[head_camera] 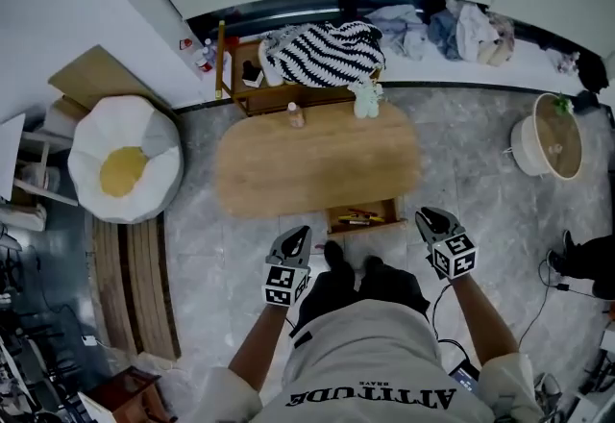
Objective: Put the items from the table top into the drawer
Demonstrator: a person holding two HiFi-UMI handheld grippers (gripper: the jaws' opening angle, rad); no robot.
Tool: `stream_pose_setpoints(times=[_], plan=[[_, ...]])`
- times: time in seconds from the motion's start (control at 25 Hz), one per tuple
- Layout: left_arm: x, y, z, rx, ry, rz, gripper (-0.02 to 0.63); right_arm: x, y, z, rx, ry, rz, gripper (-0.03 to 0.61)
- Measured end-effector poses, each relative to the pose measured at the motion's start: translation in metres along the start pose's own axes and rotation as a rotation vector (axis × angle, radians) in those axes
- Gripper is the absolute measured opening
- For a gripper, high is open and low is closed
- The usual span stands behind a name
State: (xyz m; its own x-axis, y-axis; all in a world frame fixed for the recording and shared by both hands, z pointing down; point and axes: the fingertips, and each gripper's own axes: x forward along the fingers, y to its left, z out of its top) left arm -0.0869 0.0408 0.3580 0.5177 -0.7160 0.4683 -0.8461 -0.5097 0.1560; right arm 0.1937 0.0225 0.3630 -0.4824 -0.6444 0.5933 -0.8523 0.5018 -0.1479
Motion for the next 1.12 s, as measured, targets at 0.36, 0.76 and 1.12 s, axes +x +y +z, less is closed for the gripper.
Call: stream_pose_setpoints(times=[0.36, 0.76, 1.12], plan=[[-0.046, -0.056, 0.013, -0.028, -0.081, 0.078, 0.021, -0.097, -0.001, -0.001, -0.067, -0.109, 0.010, 0.041], [-0.121, -0.150, -0.003, -0.115, -0.129, 0.138, 0.021, -0.187, 0.016, -0.061, -0.156, -0.146, 0.085, 0.021], [-0.190, -0.184, -0.035, -0.114, -0.114, 0.175, 0.021, -0.225, 0.053, -0.091, -0.182, -0.194, 0.105, 0.020]])
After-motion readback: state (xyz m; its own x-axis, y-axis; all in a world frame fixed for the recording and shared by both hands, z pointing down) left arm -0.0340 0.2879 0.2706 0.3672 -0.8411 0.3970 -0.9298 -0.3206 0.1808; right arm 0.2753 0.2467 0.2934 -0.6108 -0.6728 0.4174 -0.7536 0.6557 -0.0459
